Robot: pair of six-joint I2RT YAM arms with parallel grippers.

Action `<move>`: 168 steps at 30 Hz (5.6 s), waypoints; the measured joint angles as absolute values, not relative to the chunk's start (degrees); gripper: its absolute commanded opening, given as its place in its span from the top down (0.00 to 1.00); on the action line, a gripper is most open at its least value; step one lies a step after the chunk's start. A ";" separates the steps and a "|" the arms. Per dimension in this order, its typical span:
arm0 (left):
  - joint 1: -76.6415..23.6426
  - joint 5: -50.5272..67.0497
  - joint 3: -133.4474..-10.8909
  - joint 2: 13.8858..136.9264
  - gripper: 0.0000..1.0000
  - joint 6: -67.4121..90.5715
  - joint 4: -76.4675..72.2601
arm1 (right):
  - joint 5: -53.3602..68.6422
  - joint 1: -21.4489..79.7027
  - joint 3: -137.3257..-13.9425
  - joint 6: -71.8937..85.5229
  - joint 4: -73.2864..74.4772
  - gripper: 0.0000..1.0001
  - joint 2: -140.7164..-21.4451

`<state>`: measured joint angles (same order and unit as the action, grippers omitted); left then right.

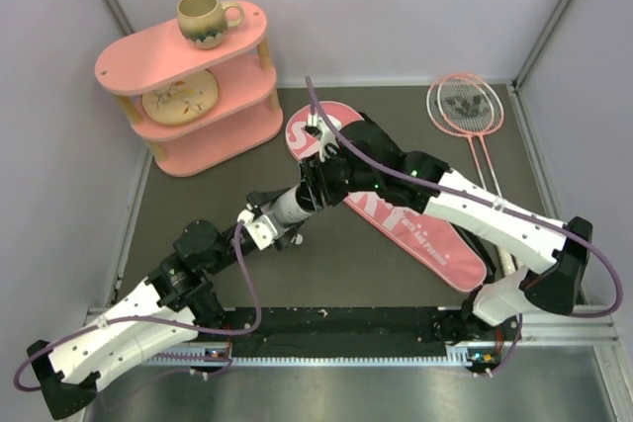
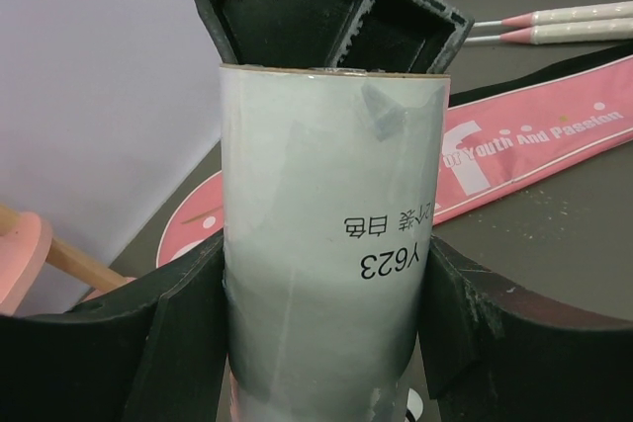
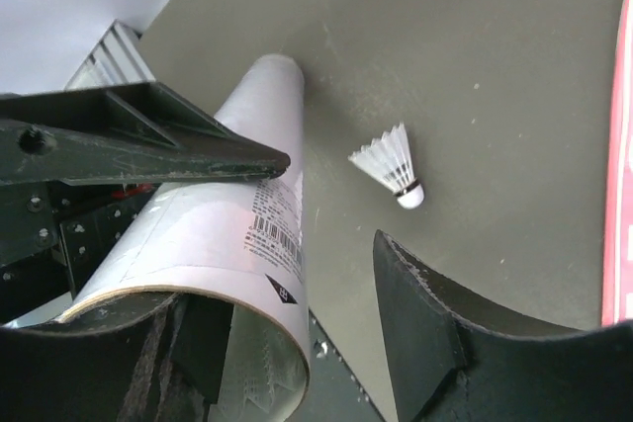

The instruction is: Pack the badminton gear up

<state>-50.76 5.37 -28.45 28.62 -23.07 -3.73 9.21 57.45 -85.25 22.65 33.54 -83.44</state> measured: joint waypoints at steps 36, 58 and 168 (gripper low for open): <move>-50.70 -54.76 -28.08 18.31 0.83 -28.53 -18.48 | -6.52 58.37 -93.49 51.72 30.17 0.17 -115.98; -50.70 -51.07 -28.08 17.67 0.85 -26.65 -15.44 | -14.72 62.87 -99.79 48.07 40.32 0.94 -123.52; -50.57 6.92 -28.84 29.34 0.89 -21.69 -5.08 | 7.46 53.47 -62.24 38.19 10.59 0.46 -62.74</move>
<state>-50.57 6.92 -28.84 29.34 -21.69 -5.08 7.46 53.47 -62.24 38.20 10.59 -62.74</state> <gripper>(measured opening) 0.686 0.471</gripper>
